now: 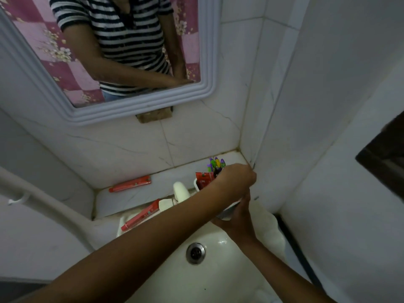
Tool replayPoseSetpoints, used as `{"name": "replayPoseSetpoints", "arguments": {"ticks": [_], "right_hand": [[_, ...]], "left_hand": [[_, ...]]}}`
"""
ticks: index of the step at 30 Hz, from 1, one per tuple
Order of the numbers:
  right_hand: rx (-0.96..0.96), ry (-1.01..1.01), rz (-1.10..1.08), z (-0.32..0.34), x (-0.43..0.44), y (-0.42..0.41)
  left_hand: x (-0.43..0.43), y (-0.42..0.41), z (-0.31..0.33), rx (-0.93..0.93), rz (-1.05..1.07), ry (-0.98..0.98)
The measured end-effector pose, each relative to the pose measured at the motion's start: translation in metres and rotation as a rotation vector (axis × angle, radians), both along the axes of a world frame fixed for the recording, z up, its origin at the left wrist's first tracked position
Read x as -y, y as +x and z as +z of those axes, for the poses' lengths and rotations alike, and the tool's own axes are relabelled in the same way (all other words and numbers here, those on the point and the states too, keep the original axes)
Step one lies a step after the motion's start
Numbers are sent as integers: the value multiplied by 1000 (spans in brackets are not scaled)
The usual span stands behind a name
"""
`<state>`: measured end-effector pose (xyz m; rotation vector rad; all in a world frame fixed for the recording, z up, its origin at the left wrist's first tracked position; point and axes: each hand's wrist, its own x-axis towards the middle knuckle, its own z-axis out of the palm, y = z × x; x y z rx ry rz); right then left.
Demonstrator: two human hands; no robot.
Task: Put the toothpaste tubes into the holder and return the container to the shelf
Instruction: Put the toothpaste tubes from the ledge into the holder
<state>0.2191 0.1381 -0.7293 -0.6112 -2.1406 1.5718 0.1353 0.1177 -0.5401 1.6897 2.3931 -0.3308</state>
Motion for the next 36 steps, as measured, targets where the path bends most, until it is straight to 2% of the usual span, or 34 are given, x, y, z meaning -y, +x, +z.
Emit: {"name": "replayPoseSetpoints", "arguments": {"ticks": [6, 13, 17, 20, 23, 26, 28, 29, 31, 33, 34, 36], "right_hand": [[-27, 11, 24, 0, -2, 0], [-16, 50, 9, -4, 3, 0], [-17, 58, 14, 0, 0, -3], [-18, 64, 27, 0, 0, -3], [-23, 32, 50, -2, -5, -2], [-40, 41, 27, -3, -8, -2], [-40, 46, 45, -5, -6, -4], [-39, 43, 45, -5, -8, -3], [-50, 24, 42, -5, -7, -2], [-65, 21, 53, -3, -5, -2], [-68, 23, 57, -3, -4, -3], [-73, 38, 54, -4, -4, -4]], "left_hand": [[-1, -13, -5, 28, 48, 7], [6, -2, -13, 9, -79, -36], [5, -9, -10, 23, -62, -26], [11, -25, -23, 128, -36, 105], [29, -44, -19, 268, 16, 343], [77, -75, -5, 325, 223, 620], [130, -108, -21, 237, 487, 696], [158, -120, -37, 167, 637, 630], [207, -130, -77, 133, 832, 331], [236, -122, -114, 200, 879, 53], [243, -116, -128, 207, 868, -18], [247, -110, -146, 169, 829, -25]]}}
